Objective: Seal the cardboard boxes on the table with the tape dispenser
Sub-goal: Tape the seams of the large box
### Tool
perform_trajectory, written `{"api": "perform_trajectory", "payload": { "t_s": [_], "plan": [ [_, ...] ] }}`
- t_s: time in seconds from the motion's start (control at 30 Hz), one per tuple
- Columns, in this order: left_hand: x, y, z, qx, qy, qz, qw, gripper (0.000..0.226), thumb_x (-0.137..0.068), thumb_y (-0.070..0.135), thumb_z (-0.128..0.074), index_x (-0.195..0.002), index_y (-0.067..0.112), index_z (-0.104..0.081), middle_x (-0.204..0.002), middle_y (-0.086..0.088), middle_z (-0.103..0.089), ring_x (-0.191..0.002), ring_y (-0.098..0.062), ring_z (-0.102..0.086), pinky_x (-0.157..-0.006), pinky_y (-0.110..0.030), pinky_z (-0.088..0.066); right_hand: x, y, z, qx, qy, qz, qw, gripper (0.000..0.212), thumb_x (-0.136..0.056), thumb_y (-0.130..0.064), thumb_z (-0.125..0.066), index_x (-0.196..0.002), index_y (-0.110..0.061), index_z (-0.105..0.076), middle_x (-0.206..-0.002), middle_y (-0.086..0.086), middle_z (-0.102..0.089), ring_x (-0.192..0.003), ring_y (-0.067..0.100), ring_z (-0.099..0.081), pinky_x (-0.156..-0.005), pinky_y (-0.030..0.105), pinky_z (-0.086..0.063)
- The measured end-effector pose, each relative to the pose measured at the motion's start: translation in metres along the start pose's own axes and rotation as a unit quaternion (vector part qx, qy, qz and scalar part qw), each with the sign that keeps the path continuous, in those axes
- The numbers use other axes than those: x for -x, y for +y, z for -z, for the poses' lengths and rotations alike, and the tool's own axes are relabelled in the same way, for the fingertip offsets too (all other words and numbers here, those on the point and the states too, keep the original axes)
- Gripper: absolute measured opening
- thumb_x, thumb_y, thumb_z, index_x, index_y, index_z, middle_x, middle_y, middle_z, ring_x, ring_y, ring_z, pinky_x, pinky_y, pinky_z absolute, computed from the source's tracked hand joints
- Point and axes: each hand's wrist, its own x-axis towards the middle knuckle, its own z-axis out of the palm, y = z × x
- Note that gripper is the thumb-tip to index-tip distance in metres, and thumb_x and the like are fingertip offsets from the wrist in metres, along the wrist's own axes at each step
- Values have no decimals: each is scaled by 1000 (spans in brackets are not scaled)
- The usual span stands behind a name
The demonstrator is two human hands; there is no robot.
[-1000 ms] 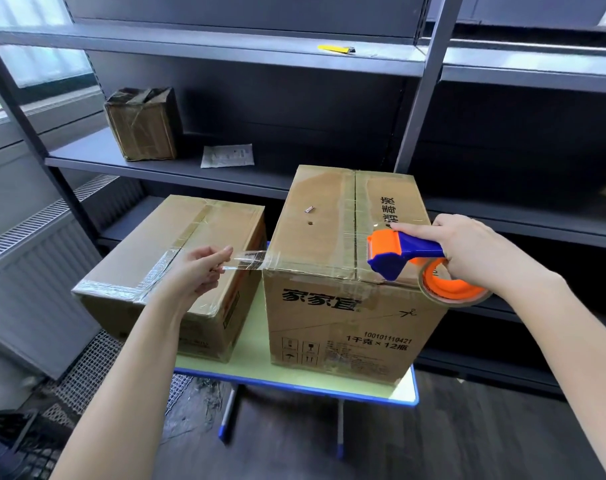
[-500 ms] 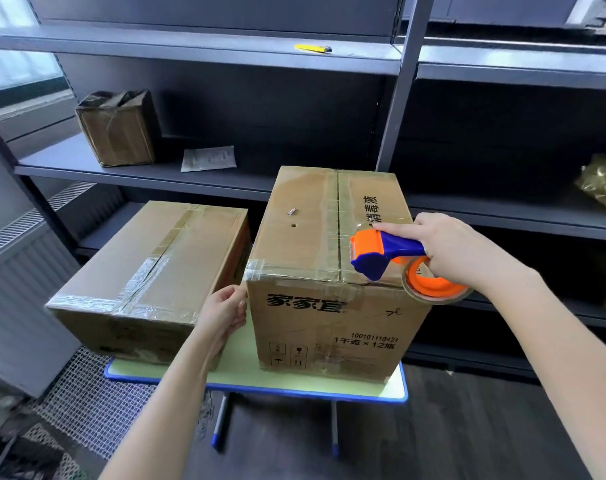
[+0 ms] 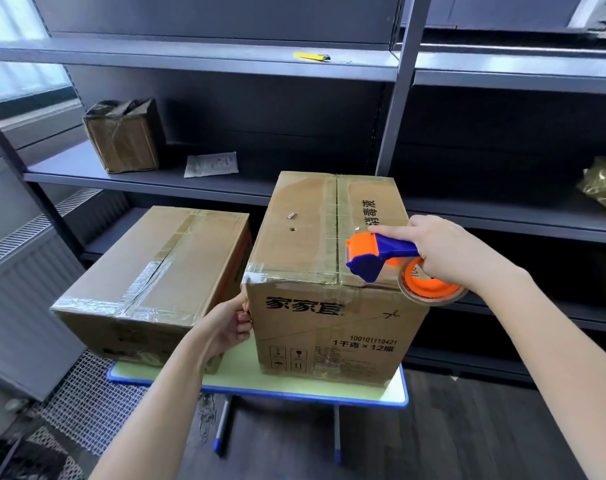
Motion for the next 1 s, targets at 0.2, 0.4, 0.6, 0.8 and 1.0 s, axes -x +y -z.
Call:
{"api": "perform_trajectory", "payload": {
  "t_s": [0.2, 0.4, 0.6, 0.8, 1.0],
  "plan": [
    [8, 8, -5, -180, 190, -203, 944, 21, -95, 20, -54, -75, 14, -53, -62, 0, -50, -60, -18, -44, -54, -24, -33, -1, 1, -3, 0, 7, 7, 1000, 77, -90, -9, -52, -144, -48, -13, -111, 1, -49, -95, 13, -46, -68, 22, -33],
    [38, 19, -42, -391, 189, -581, 688, 46, -88, 28, -51, -128, 5, -55, -127, -1, -58, -120, -11, -51, -103, -20, -37, -2, 2, -2, -2, 4, 8, 1000, 78, -90, -8, -51, -144, -49, -13, -107, 0, -48, -91, 12, -45, -64, 21, -30],
    [17, 5, -54, -549, 206, -632, 506, 41, -87, 42, -56, -114, 13, -69, -117, -1, -66, -116, -15, -58, -99, -39, -47, -1, 3, -4, 9, 23, 25, 999, 77, -90, -8, -47, -143, -51, -12, -106, 2, -50, -95, 17, -47, -69, 24, -32],
    [13, 10, -54, -530, 212, -657, 493, 29, -90, 32, -55, -106, 15, -72, -109, 0, -68, -109, -15, -62, -97, -33, -48, 4, 3, -2, 16, 34, 34, 999, 73, -92, -14, -49, -145, -47, -11, -109, 2, -49, -100, 17, -46, -75, 25, -34],
    [18, 9, -53, -546, 219, -658, 469, 25, -90, 27, -58, -105, 14, -73, -107, -1, -69, -105, -16, -64, -91, -37, -53, 3, 4, -7, 3, 45, 44, 998, 72, -92, -15, -50, -144, -48, -14, -111, 2, -51, -101, 18, -48, -79, 28, -41]
  ]
}}
